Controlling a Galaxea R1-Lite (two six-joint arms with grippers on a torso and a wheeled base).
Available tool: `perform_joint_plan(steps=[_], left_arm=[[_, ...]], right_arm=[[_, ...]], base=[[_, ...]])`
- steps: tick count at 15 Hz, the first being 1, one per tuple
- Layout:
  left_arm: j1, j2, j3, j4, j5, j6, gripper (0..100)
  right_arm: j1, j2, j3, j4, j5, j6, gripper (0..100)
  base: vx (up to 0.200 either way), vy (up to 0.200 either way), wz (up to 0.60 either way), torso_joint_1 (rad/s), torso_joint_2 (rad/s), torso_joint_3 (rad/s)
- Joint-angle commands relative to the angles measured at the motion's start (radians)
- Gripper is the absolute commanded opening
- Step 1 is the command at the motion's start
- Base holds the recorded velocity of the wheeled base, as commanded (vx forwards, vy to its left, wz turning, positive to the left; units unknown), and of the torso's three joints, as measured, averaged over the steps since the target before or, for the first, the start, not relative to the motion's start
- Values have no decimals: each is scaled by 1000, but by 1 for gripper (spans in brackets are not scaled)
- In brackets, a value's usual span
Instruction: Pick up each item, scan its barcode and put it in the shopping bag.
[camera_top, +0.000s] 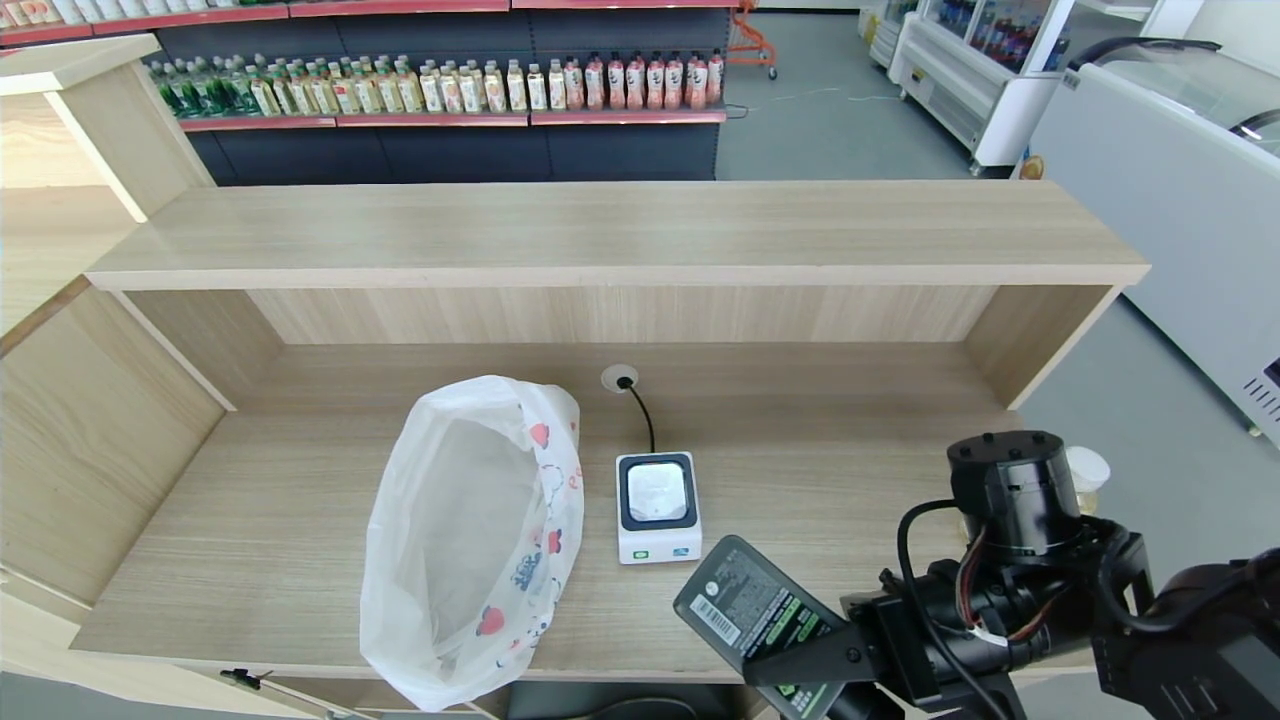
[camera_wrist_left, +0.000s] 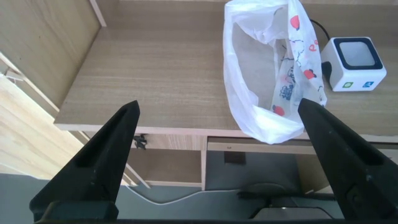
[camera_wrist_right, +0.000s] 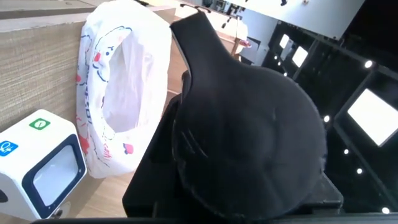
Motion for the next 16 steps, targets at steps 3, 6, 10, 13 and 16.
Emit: perform_joint_plan(steps=[3,6,10,13,16], left_arm=[[0,0,0,0,0,0,100],[0,0,0,0,0,0,100],[0,0,0,0,0,0,100],[0,0,0,0,0,0,100],[0,0,0,0,0,0,100]], right_arm=[[-5,-34,30,1,0,6,0],[-43,-152,67,1,-5,258,0],[-232,-416,132,101,-194,684,0],[-290,-499,107,122,-217,1140,0],[-399,-610,47,127,-385,1962,0]], base=[[0,0,0,0,0,0],[0,0,0,0,0,0],[0,0,0,0,0,0],[0,0,0,0,0,0],[0,0,0,0,0,0]])
